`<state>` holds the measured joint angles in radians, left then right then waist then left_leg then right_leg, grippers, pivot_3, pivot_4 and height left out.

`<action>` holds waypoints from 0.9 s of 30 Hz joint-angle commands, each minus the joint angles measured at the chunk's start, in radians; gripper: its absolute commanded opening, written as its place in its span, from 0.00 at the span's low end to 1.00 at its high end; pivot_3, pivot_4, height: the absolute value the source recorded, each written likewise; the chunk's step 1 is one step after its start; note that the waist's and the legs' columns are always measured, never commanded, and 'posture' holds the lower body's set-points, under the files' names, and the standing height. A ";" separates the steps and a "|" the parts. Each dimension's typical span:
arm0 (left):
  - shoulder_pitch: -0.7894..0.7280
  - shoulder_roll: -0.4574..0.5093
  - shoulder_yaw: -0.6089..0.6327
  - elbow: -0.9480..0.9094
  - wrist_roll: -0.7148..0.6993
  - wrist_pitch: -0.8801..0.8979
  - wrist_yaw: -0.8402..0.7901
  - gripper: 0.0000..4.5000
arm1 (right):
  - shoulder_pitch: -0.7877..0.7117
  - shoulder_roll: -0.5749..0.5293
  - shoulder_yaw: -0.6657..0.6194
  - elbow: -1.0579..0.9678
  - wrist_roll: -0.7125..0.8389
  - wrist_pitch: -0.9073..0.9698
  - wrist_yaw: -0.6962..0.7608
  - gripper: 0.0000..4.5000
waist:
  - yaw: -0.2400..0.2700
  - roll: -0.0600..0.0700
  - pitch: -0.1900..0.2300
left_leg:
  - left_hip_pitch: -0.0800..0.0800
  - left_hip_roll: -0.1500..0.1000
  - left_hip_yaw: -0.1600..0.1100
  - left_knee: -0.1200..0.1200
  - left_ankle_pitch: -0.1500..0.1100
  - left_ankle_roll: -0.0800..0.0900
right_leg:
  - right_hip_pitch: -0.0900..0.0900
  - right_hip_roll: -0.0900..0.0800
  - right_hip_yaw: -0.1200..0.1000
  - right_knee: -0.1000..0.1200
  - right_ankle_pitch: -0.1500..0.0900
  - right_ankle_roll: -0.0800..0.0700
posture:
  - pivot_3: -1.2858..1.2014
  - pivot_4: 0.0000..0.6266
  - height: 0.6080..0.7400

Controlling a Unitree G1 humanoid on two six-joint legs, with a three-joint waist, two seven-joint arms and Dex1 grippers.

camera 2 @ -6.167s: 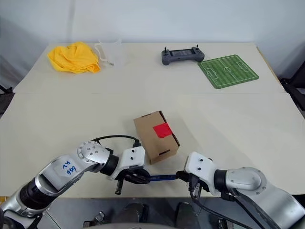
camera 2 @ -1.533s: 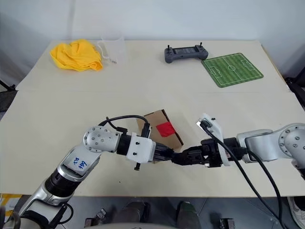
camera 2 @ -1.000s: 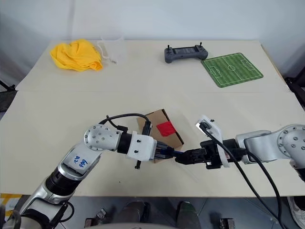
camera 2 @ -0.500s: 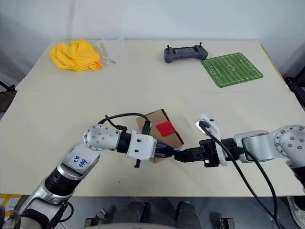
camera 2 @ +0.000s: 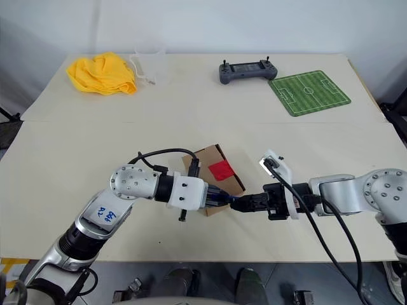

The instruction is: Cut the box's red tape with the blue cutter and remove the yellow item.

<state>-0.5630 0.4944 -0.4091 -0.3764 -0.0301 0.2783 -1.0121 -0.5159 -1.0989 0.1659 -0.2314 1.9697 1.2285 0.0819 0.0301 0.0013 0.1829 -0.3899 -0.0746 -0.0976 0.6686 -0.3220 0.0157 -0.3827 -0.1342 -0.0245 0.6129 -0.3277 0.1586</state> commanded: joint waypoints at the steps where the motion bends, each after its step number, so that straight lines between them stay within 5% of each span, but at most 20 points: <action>1: -0.001 -0.035 0.007 -0.035 -0.048 -0.004 0.008 0.10 | 0.005 -0.021 -0.051 -0.016 0.003 -0.003 0.021 0.02 | 0.000 0.000 0.000 | 0.000 0.000 0.000 0.000 0.000 0.000 | 0.000 0.000 0.000 0.000 0.000 0.000 | 0.52 0.24 1.00; 2: 0.003 -0.042 0.017 -0.039 -0.064 0.009 0.011 0.10 | 0.007 -0.032 -0.056 -0.019 0.003 0.000 0.037 0.02 | 0.001 0.000 0.000 | 0.000 0.000 0.000 0.000 0.000 0.000 | 0.000 0.000 0.000 0.000 0.000 0.000 | 0.52 0.24 1.00; 7: 0.006 -0.047 0.120 -0.092 -0.215 0.103 -0.007 0.45 | 0.038 -0.184 -0.081 -0.066 0.003 0.025 0.226 0.02 | 0.005 0.000 0.000 | -0.001 0.000 0.000 0.001 0.000 0.000 | -0.001 0.000 0.000 0.000 0.000 0.000 | 0.52 0.24 1.00; 11: 0.017 0.028 0.262 -0.143 -0.467 0.288 -0.074 0.73 | 0.086 -0.323 -0.116 -0.088 0.003 0.020 0.359 0.02 | -0.001 0.001 0.000 | -0.001 0.001 0.000 0.000 0.000 0.000 | -0.001 0.001 0.000 0.000 0.000 0.000 | 0.52 0.24 1.00; 15: 0.022 0.145 0.395 -0.071 -0.590 0.340 -0.153 0.73 | 0.232 -0.399 -0.266 -0.140 0.003 -0.034 0.432 0.02 | -0.004 0.001 0.000 | -0.001 0.001 0.000 0.000 0.000 0.000 | -0.002 0.001 0.000 0.001 0.000 0.000 | 0.52 0.24 1.00; 20: 0.049 0.202 0.415 0.082 -0.548 0.260 -0.201 0.73 | 0.598 -0.247 -0.639 -0.337 0.003 -0.203 0.321 0.02 | 0.010 -0.001 -0.001 | -0.001 0.000 0.000 0.001 0.000 0.000 | 0.000 0.001 0.000 0.001 0.000 0.000 | 0.52 0.24 1.00; 27: 0.051 0.143 0.370 0.284 -0.452 0.129 -0.173 0.34 | 0.929 -0.100 -1.070 -0.442 0.003 -0.235 0.005 0.02 | 0.029 -0.002 -0.001 | 0.000 -0.002 -0.001 0.006 0.000 0.001 | 0.002 0.000 0.000 0.004 0.001 0.001 | 0.52 0.24 1.00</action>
<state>-0.4915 0.6492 -0.0230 -0.1108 -0.5081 0.4406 -1.2030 0.3859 -1.2155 -0.8097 -0.6429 1.9556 0.9834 0.1377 0.0587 -0.0011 0.1823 -0.3896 -0.0763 -0.0984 0.6754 -0.3220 0.0169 -0.3800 -0.1338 -0.0236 0.6149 -0.3270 0.1597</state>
